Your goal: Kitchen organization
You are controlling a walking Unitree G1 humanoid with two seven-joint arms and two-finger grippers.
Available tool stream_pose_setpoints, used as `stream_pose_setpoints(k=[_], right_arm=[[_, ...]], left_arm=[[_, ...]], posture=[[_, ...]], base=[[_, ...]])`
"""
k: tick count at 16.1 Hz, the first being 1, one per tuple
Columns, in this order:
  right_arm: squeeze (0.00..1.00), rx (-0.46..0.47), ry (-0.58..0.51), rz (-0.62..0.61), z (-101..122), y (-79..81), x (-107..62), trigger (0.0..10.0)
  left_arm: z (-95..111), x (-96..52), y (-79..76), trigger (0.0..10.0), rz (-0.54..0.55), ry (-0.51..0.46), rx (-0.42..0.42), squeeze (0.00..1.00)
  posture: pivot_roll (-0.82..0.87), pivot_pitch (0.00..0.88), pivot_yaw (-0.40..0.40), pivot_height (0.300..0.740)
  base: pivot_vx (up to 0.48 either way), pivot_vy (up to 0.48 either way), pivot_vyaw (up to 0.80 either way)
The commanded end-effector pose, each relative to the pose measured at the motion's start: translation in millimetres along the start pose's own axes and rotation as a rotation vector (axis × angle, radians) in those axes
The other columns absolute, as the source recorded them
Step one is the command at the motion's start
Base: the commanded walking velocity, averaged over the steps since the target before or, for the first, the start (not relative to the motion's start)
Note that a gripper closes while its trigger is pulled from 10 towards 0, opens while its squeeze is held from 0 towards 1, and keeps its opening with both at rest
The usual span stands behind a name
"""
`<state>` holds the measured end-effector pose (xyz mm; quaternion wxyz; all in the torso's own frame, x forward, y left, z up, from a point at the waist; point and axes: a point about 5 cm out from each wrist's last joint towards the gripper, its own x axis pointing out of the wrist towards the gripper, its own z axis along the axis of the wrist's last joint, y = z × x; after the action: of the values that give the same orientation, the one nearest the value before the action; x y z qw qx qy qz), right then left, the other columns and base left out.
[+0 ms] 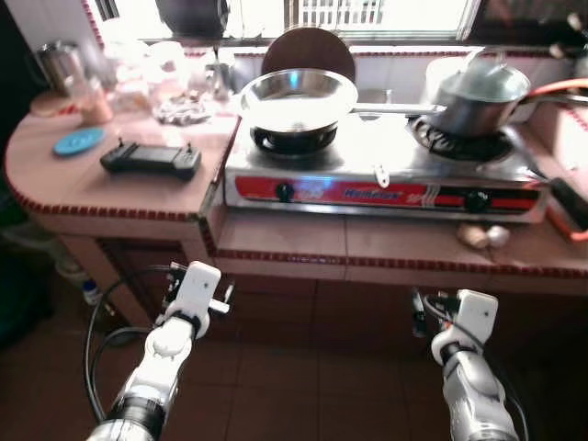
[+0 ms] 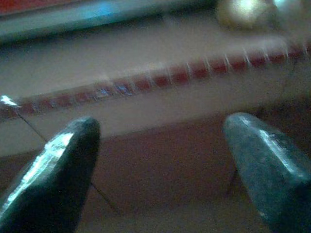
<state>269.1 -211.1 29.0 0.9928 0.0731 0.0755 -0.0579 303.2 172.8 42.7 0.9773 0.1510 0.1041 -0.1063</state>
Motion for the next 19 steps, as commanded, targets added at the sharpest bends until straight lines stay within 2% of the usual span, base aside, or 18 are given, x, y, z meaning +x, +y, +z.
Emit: stream_pose_setpoints(k=[1,2,4,5,6,8,9,10,12,14,15,16,17,19], right_arm=[[0.00,-0.023,-0.025,0.058,8.4,9.7,-6.8,10.0],[0.00,-0.058,-0.039,0.093,11.9,13.9,-15.8,10.0],[0.00,-0.119,-0.053,0.161,22.7,18.6,-41.1,10.0],[0.00,-0.112,-0.055,0.163,27.1,18.5,-47.5,10.0],[0.00,-0.122,-0.058,0.132,33.7,14.2,-55.2,10.0],[0.00,-0.137,-0.037,0.135,38.6,13.3,-63.9,10.0],[0.00,-0.150,-0.024,0.137,46.7,12.9,-74.1,10.0],[0.00,-0.163,-0.018,0.150,52.5,14.2,-79.3,10.0],[0.00,-0.137,-0.035,0.200,63.7,20.2,-82.0,10.0],[0.00,-0.212,-0.054,0.179,68.2,18.9,-80.7,10.0],[0.00,-0.199,-0.041,0.146,70.4,17.7,-79.8,10.0],[0.00,-0.316,-0.063,0.085,72.0,18.0,-78.7,10.0],[0.00,-0.367,-0.080,0.067,73.1,19.0,-78.6,10.0],[0.00,-0.334,-0.081,0.081,73.8,23.5,-80.6,10.0]], left_arm=[[2.1,-7.2,6.1,10.0,-0.021,-0.009,-0.004,0.00],[2.2,-15.1,11.9,10.0,-0.014,-0.021,0.002,0.00],[0.2,-40.2,25.1,10.0,-0.001,-0.019,0.031,0.00],[-2.0,-47.5,28.6,10.0,0.006,-0.012,0.045,0.00],[-2.6,-56.6,31.4,10.0,0.029,-0.022,0.018,0.00],[6.5,-71.6,33.3,10.0,0.053,-0.076,0.045,0.00],[13.6,-85.7,34.2,10.0,0.066,-0.106,0.047,0.00],[14.7,-90.6,37.0,10.0,0.089,-0.101,0.047,0.00],[15.1,-91.7,38.3,10.0,0.083,-0.115,0.027,0.00],[16.9,-91.4,35.6,10.0,0.048,-0.133,0.018,0.00],[21.9,-91.4,31.6,10.0,0.013,-0.159,0.002,0.00],[28.8,-89.6,27.3,10.0,-0.006,-0.185,0.019,0.00],[31.0,-88.9,26.1,10.0,-0.009,-0.193,0.033,0.00],[37.4,-87.0,24.2,10.0,-0.011,-0.212,0.051,0.00]], posture=[[0.18,0.000,0.011,0.740],[0.18,0.000,0.006,0.740],[0.16,0.000,-0.007,0.740],[0.16,0.000,-0.013,0.740],[0.15,0.000,-0.013,0.740],[0.14,0.000,-0.013,0.740],[0.15,0.000,-0.018,0.740],[0.15,0.000,-0.026,0.740],[0.14,0.000,-0.040,0.740],[0.14,0.000,-0.049,0.740],[0.15,0.000,-0.052,0.740],[0.14,0.000,-0.053,0.740],[0.14,0.000,-0.052,0.740],[0.13,0.000,-0.047,0.740]], base=[[0.000,0.000,0.00],[0.000,0.000,0.00],[0.000,0.000,0.00],[0.000,0.000,0.00],[0.000,0.000,0.00],[0.000,0.000,0.00],[0.000,0.000,0.00],[0.000,0.000,0.00],[0.000,0.000,0.00],[0.000,0.000,0.00],[0.000,0.000,0.00],[0.000,0.000,0.00],[0.000,0.000,0.00],[0.000,0.000,0.00]])
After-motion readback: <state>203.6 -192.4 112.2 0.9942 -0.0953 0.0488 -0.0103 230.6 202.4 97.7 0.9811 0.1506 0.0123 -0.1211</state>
